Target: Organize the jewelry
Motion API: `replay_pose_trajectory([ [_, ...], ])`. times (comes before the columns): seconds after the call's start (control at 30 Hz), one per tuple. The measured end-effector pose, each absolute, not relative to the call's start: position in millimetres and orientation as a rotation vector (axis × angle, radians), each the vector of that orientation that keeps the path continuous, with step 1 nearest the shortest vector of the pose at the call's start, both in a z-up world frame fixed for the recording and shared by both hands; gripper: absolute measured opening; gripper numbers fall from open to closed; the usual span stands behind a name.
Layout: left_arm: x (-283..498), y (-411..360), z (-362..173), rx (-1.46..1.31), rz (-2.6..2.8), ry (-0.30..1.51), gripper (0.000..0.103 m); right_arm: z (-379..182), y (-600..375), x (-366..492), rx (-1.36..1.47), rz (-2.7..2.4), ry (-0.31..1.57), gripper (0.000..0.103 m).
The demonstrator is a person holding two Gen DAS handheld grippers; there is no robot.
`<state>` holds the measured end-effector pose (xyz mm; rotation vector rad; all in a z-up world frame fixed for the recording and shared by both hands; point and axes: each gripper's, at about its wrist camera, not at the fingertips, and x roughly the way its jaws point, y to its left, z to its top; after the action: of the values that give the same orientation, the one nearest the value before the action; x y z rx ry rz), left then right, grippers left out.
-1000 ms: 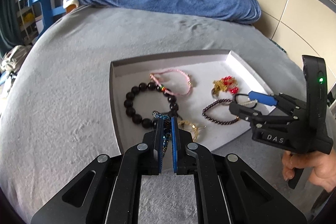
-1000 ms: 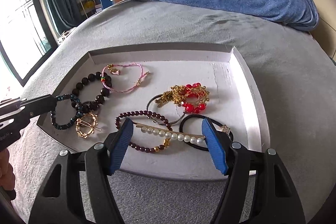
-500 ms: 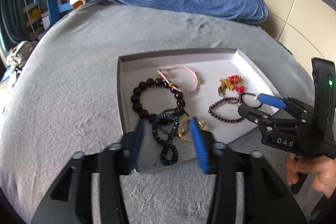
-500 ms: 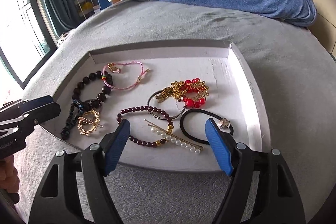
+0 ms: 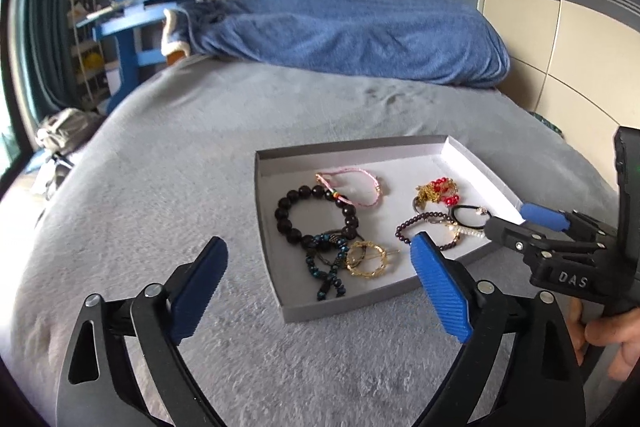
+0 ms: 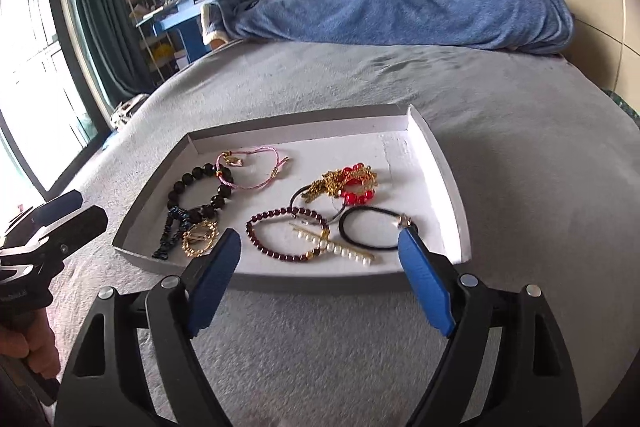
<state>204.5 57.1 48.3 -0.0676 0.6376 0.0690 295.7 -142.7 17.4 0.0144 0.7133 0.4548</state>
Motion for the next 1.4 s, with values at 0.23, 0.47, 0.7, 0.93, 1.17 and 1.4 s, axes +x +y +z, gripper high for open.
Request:
replay_pose_trajectory([
  [0.23, 178, 51, 34, -0.092, 0.111, 0.612, 0.094, 9, -153, 256, 0.065, 0.419, 0.672, 0.085],
  [0.47, 156, 46, 30, -0.061, 0.136, 0.541, 0.094, 12, -171, 229, 0.082, 0.391, 0.603, 0.089],
  [0.7, 141, 47, 27, -0.09, 0.169, 0.519, 0.095, 18, -180, 208, 0.073, 0.384, 0.541, 0.094],
  [0.93, 129, 42, 25, -0.074, 0.164, 0.474, 0.096, 20, -166, 189, -0.022, 0.412, 0.481, 0.094],
  [1.17, 121, 52, 26, -0.121, 0.205, 0.445, 0.098, 21, -162, 181, -0.057, 0.425, 0.436, 0.094],
  [1.4, 116, 50, 26, -0.111, 0.211, 0.423, 0.098, 20, -164, 177, -0.047, 0.426, 0.423, 0.095],
])
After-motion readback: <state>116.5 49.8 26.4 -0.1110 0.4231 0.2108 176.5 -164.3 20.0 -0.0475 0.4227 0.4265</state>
